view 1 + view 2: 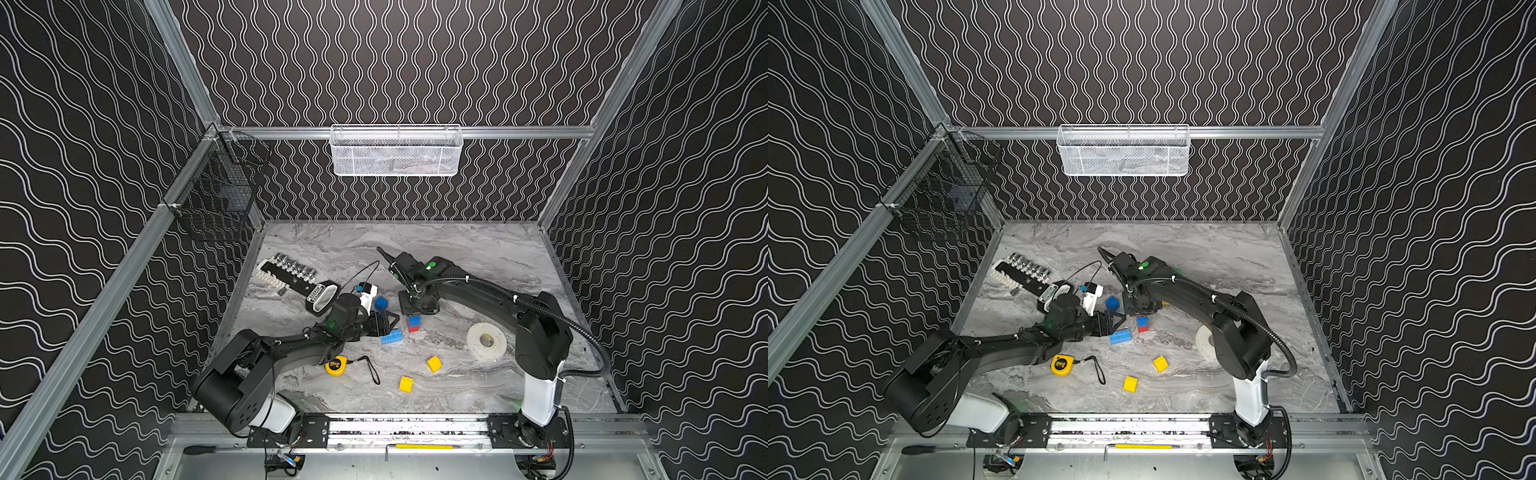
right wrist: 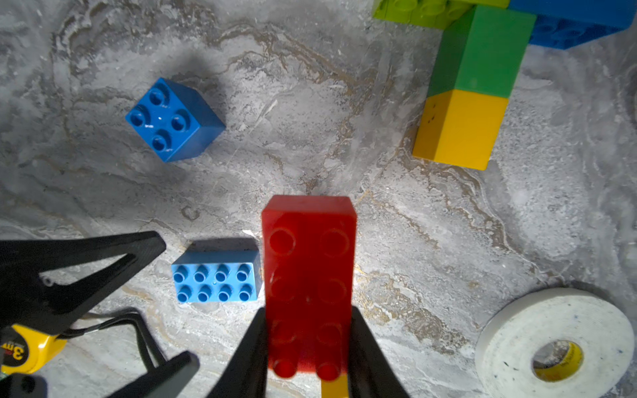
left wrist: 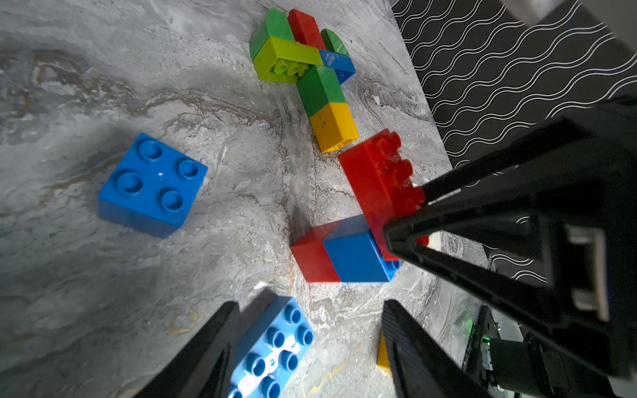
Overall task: Assemble a fork with lego
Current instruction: Assemble the lego brick with the lego brick.
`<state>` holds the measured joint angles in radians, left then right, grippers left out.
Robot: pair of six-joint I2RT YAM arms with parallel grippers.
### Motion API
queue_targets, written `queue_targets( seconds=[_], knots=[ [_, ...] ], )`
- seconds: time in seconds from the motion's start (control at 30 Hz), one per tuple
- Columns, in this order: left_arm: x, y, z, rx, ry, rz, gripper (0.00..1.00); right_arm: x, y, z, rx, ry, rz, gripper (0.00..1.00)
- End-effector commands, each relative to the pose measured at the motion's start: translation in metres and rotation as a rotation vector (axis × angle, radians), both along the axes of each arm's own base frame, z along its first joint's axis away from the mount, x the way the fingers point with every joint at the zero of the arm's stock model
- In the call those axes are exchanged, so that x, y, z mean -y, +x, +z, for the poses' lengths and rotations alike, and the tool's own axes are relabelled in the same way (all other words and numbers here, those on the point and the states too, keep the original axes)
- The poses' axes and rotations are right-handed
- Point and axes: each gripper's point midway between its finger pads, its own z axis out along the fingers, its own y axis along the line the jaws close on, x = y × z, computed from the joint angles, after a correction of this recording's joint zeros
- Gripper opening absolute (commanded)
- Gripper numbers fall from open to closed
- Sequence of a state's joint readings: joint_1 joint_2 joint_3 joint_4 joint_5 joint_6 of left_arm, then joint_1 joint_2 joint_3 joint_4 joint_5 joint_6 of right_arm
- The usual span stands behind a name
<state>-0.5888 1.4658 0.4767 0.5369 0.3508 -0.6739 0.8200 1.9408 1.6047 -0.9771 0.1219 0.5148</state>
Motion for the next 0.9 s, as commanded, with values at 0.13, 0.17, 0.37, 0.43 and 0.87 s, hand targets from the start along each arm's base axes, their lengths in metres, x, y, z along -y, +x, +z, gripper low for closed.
queue_targets(
  seconds=[0.13,0.17,0.37,0.43,0.87],
  knots=[
    [0.003,0.002,0.005,0.042,-0.002,-0.013,0.69,0.027,-0.032,-0.020,-0.168,-0.145,-0.020,0.00],
    [0.003,0.001,0.005,0.041,-0.001,-0.016,0.69,0.026,-0.031,-0.020,-0.166,-0.148,-0.024,0.00],
    [0.004,0.001,0.004,0.040,0.007,-0.026,0.65,0.027,-0.029,-0.021,-0.153,-0.161,-0.054,0.00],
    [0.005,0.001,0.003,0.039,0.008,-0.029,0.64,0.027,-0.029,-0.024,-0.150,-0.159,-0.063,0.00],
    [0.012,-0.003,-0.001,0.033,0.003,-0.055,0.62,0.028,-0.037,-0.032,-0.186,-0.134,-0.088,0.00]
  ],
)
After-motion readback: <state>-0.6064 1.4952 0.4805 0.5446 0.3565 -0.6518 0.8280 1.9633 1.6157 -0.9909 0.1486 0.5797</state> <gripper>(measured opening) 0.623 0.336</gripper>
